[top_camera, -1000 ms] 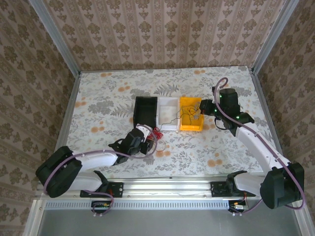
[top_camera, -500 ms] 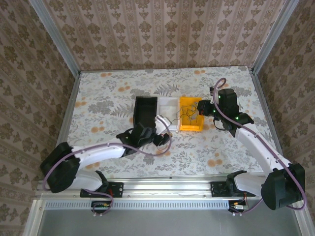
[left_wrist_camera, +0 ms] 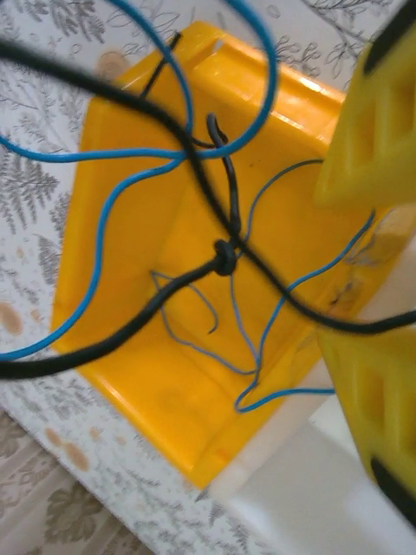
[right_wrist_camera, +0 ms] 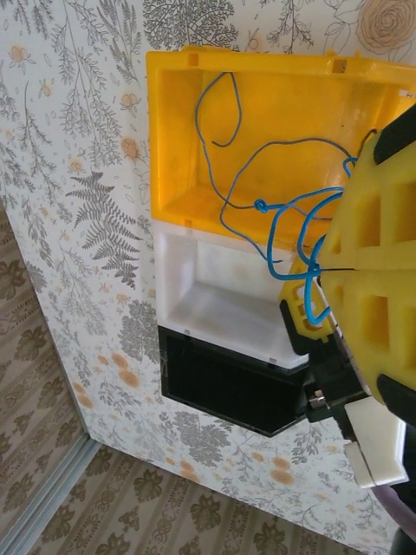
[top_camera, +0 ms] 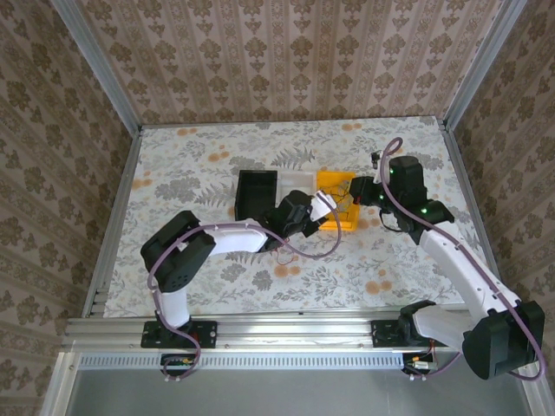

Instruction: Untangle the cables

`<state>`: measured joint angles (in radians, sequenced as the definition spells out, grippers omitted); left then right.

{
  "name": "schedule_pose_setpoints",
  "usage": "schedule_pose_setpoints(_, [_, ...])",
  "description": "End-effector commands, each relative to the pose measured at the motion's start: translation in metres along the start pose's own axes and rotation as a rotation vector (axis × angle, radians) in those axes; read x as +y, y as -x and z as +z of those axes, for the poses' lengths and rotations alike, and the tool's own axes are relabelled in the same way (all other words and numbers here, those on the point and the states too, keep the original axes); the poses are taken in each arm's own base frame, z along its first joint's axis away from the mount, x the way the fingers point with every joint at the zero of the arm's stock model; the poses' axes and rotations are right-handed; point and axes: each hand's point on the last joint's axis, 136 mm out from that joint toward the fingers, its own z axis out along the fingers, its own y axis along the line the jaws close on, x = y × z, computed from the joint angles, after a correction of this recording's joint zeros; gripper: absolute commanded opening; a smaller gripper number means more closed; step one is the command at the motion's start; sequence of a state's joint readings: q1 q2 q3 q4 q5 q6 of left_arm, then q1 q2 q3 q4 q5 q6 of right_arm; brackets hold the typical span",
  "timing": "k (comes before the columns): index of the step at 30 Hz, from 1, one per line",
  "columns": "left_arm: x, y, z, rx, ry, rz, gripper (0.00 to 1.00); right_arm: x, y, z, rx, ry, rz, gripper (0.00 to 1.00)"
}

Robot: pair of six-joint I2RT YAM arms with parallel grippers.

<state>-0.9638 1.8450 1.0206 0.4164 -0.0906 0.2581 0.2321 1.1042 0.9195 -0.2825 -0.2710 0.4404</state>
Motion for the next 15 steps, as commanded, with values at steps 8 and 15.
schedule_pose_setpoints(8, [0.04, 0.01, -0.03, -0.117, 0.111, -0.233, 0.0, -0.008, 0.008, -0.011, -0.04, -0.063, 0.006, 0.0])
schedule_pose_setpoints(15, [0.061, -0.02, -0.113, -0.172, 0.212, -0.467, 0.0, -0.054, 0.016, -0.018, -0.11, -0.276, 0.09, 0.0])
